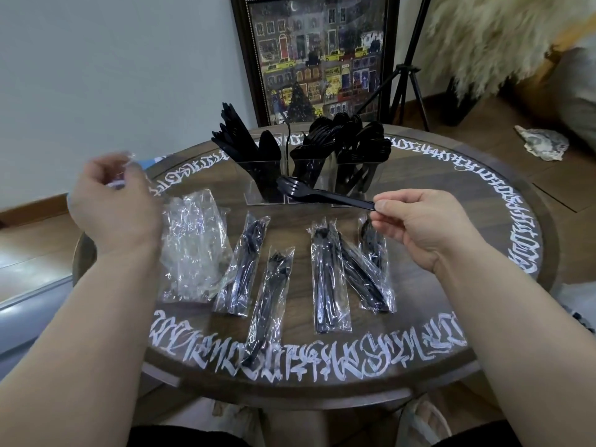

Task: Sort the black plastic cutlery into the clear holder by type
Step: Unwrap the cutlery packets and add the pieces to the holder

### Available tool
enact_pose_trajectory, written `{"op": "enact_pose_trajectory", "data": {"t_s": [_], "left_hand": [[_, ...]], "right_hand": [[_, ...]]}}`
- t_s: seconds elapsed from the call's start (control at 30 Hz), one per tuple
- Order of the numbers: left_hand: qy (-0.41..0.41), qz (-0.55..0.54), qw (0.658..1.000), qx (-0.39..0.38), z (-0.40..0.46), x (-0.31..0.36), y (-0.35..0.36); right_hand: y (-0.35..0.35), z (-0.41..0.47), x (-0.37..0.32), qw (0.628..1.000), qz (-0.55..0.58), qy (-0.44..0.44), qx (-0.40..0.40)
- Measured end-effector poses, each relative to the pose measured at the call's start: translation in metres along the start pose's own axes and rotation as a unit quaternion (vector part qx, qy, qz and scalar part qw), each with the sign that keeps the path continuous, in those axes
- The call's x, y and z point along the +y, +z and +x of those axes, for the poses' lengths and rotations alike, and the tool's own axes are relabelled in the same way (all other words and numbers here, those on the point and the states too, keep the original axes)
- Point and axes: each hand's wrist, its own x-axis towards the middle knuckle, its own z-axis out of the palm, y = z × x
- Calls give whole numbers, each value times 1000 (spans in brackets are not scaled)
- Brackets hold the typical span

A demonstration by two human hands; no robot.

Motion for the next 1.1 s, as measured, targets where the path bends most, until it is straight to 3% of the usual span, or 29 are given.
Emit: {"op": "enact_pose_trajectory", "data": {"t_s": [0.17, 0.33, 0.53, 0.63, 0.77, 0.87, 0.97, 1.1], "left_hand": [[71, 160, 981, -82, -11, -10, 2], [36, 236, 959, -153, -18, -40, 10], [48, 401, 883, -238, -24, -48, 19], [64, 413, 872, -254, -33, -33, 21], [137, 300, 908, -260, -55, 6, 31], [-29, 86, 928, -360, -80, 32, 41], [-218, -88, 898, -373, -93, 39, 50], [-261, -149, 895, -329, -93, 39, 58]], "right_hand": [[0, 1, 3, 1000, -2, -2, 5], [3, 0, 6, 1000, -5, -10, 1], [4, 1, 6, 1000, -12, -11, -1], [6, 1, 7, 1000, -12, -10, -2], [6, 1, 6, 1000, 0, -8, -4], [7, 0, 6, 1000, -2, -9, -15], [7, -2, 6, 999, -19, -5, -31], [5, -6, 5, 997, -27, 4, -72]]}}
